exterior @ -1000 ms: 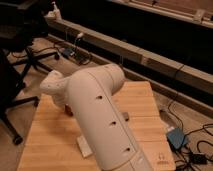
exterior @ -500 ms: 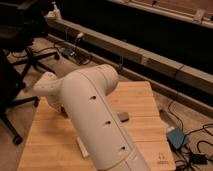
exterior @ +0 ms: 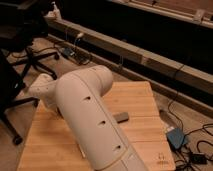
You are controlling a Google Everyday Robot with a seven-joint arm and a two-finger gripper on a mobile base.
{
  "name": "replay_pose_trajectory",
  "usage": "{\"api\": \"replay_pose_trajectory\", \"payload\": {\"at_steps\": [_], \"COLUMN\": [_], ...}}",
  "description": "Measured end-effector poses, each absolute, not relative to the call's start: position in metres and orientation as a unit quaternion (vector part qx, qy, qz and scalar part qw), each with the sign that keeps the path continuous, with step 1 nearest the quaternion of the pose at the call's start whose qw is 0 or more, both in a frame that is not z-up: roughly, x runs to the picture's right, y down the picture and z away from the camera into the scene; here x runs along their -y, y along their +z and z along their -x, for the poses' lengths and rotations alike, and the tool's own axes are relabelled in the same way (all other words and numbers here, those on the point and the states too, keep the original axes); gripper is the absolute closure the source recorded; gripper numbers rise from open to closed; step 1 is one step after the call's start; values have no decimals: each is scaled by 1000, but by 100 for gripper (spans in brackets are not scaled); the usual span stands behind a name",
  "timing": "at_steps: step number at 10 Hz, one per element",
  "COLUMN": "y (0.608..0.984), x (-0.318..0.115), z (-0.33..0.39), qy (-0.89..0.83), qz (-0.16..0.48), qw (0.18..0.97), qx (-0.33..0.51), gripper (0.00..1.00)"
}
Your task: Drag the pepper across the table
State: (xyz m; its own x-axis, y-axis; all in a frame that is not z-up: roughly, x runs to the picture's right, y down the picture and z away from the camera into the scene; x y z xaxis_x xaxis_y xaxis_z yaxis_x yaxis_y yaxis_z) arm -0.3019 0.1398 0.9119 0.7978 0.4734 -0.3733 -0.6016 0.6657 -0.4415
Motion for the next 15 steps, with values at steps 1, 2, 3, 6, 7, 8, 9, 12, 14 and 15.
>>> {"api": "replay_pose_trajectory", "payload": {"at_steps": [1, 2, 3, 6, 7, 8, 9, 12, 14, 15], "y": [911, 909, 908, 904, 903, 902, 902, 899, 897, 896], "x": [-141, -143, -145, -151, -153, -155, -157, -165, -167, -170], "z": [307, 311, 317, 332, 337, 340, 342, 350, 355, 358], "qy": [291, 285, 278, 256, 247, 238, 231, 208, 198, 191], "qz": [282, 283, 285, 288, 289, 290, 290, 294, 296, 299], "qw": [907, 909, 911, 917, 919, 922, 923, 928, 930, 931], "qx": [-112, -111, -108, -102, -100, -99, -99, -95, -92, -88], "gripper": [76, 76, 76, 76, 76, 76, 76, 76, 76, 76]}}
